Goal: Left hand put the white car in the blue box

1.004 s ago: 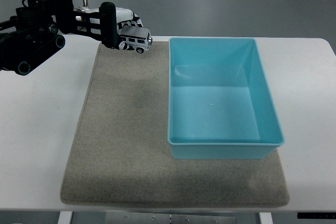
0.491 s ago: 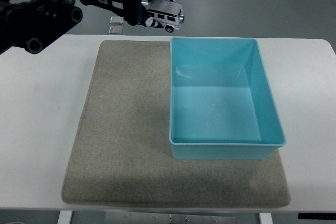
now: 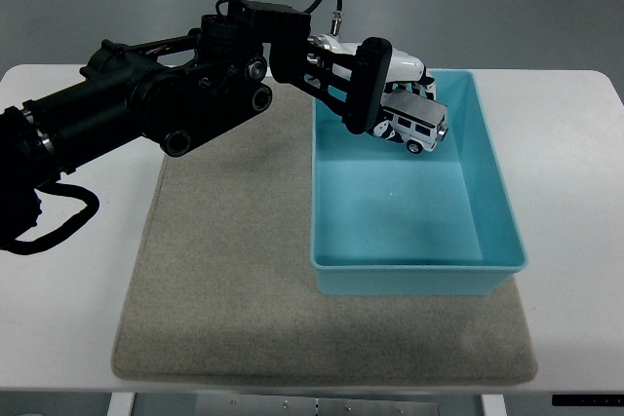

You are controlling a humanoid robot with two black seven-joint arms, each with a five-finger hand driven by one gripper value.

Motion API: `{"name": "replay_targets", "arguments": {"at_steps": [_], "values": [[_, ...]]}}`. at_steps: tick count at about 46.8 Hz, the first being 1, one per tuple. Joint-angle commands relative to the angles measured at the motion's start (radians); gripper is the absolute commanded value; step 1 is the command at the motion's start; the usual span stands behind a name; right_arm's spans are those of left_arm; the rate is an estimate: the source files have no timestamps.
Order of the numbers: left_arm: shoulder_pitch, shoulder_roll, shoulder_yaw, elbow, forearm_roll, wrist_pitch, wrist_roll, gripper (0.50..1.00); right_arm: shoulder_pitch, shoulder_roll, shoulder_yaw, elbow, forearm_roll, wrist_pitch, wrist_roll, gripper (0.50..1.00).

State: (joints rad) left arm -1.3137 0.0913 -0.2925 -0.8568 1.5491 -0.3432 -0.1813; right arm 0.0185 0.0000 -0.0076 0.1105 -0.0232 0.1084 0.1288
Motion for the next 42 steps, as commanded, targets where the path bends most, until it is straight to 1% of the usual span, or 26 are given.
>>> {"name": "replay_targets", "arguments": {"at_steps": [1, 7, 10, 11, 13, 14, 15, 16, 19, 21, 25, 31, 34, 42], "values": [[0.014, -0.002, 0.026, -0.001, -0.001, 0.003, 0.0, 0.5, 0.0, 0.0, 0.0, 0.0, 0.0, -0.001, 0.0, 0.936], [0.05, -0.013, 0.029, -0.001, -0.003, 0.016, 0.0, 0.5, 0.0, 0.0, 0.0, 0.0, -0.001, -0.001, 0.0, 0.936], [0.068, -0.018, 0.029, -0.005, -0.004, 0.036, 0.0, 0.627, 0.0, 0.0, 0.0, 0.0, 0.0, -0.001, 0.0, 0.936], [0.074, -0.018, 0.029, -0.005, -0.006, 0.046, 0.0, 0.693, 0.0, 0.0, 0.0, 0.0, 0.0, 0.001, -0.002, 0.936], [0.089, -0.018, 0.026, -0.007, -0.011, 0.07, 0.0, 0.843, 0.0, 0.0, 0.0, 0.0, 0.0, -0.001, 0.0, 0.936], [0.096, -0.018, 0.026, -0.008, -0.012, 0.084, 0.0, 0.906, 0.0, 0.0, 0.0, 0.0, 0.0, -0.001, -0.002, 0.936], [0.103, -0.019, 0.024, -0.008, -0.015, 0.099, 0.0, 0.959, 0.0, 0.0, 0.0, 0.0, 0.0, 0.001, -0.002, 0.936], [0.112, -0.019, 0.023, -0.007, -0.018, 0.114, 0.0, 0.992, 0.0, 0.0, 0.0, 0.0, 0.0, 0.001, 0.0, 0.936], [0.145, -0.019, 0.016, -0.008, -0.023, 0.147, 0.0, 0.996, 0.0, 0.0, 0.0, 0.0, 0.0, 0.001, 0.0, 0.936], [0.157, -0.019, 0.015, -0.008, -0.027, 0.154, 0.0, 0.999, 0.0, 0.0, 0.0, 0.0, 0.0, 0.001, 0.0, 0.936], [0.156, -0.021, 0.013, -0.007, -0.063, 0.155, 0.0, 1.0, 0.0, 0.0, 0.0, 0.0, 0.0, 0.001, -0.002, 0.936], [0.137, -0.021, 0.01, -0.007, -0.194, 0.145, 0.009, 1.0, 0.0, 0.0, 0.0, 0.0, 0.0, 0.001, 0.0, 0.936], [0.117, -0.016, 0.003, 0.001, -0.283, 0.144, 0.031, 1.0, 0.0, 0.0, 0.0, 0.0, 0.0, 0.001, 0.0, 0.936], [0.102, 0.016, -0.077, 0.009, -0.55, 0.138, 0.12, 1.0, 0.0, 0.0, 0.0, 0.0, 0.0, -0.001, 0.0, 0.936]]}}
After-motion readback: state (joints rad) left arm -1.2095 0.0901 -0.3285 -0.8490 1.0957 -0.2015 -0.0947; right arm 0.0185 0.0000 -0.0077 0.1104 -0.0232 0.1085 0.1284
